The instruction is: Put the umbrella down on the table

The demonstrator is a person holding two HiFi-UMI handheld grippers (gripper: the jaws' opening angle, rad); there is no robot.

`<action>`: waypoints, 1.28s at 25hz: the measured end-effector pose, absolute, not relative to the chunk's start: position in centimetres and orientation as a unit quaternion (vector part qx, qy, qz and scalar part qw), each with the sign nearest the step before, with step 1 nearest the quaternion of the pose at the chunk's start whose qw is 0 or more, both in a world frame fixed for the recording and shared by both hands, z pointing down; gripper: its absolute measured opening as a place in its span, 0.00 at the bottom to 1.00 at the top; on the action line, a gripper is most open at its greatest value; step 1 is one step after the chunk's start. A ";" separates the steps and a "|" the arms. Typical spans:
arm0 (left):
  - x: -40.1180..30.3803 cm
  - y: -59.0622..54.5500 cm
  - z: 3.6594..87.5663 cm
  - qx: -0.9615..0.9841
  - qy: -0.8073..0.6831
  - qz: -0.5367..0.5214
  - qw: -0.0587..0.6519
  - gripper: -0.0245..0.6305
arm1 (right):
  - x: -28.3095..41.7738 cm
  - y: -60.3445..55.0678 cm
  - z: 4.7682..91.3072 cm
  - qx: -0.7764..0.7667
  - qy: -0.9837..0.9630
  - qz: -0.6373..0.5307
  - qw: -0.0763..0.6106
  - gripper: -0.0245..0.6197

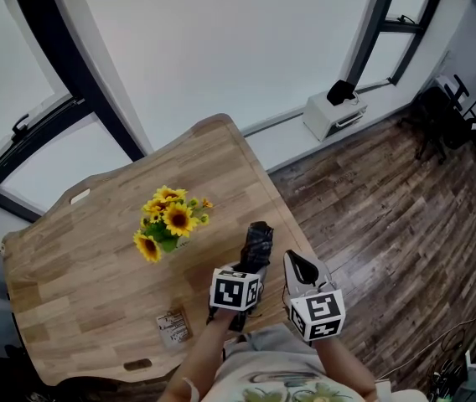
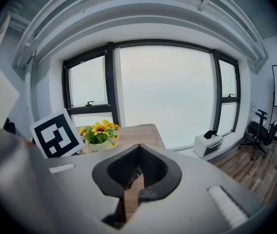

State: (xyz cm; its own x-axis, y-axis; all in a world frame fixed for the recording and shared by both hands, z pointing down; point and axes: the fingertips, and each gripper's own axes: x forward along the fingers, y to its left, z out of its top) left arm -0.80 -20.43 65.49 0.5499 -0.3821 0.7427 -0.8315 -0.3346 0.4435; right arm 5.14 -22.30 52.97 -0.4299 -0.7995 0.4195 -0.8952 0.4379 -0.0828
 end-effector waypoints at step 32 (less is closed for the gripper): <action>0.3 -20.4 71.0 0.767 -0.401 0.298 0.403 0.34 | 4.8 -22.9 55.3 0.507 -0.825 0.173 0.179 0.04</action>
